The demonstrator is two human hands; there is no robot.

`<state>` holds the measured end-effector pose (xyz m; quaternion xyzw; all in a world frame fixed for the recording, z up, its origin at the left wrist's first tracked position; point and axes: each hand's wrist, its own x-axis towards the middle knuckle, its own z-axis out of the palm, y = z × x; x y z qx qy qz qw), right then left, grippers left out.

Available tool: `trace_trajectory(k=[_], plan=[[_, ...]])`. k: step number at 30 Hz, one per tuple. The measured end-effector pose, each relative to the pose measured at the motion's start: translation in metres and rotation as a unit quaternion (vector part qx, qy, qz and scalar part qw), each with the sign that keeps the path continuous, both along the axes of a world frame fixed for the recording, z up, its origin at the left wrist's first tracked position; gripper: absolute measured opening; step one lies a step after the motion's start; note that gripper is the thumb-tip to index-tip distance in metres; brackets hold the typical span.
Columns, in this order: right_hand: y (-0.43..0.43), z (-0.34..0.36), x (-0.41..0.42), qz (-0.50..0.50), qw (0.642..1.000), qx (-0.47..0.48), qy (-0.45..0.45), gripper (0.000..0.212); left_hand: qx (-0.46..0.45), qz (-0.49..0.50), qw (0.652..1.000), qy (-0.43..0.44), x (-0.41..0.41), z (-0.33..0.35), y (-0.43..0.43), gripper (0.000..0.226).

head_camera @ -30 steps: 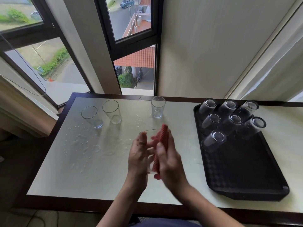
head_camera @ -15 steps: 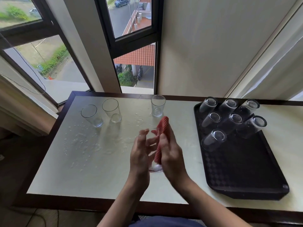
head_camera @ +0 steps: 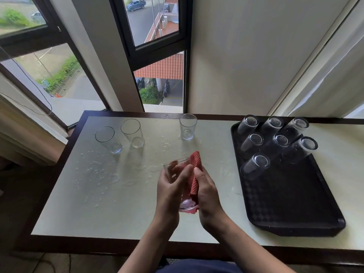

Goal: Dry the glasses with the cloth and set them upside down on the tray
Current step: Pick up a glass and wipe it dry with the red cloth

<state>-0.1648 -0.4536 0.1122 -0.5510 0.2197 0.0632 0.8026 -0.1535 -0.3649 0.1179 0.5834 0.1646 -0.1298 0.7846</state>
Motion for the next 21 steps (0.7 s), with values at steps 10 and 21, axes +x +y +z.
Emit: trace_trajectory(k=[10,21], plan=[[-0.011,-0.008,-0.002,-0.045,0.928,0.311,0.201,0.042,0.069,-0.01,0.997,-0.019,0.006,-0.019,0.014,0.069],[-0.01,-0.013,-0.008,-0.096,0.92,0.3,0.232,0.05,0.209,-0.051,0.969,-0.12,0.001,-0.031,0.013,0.075]])
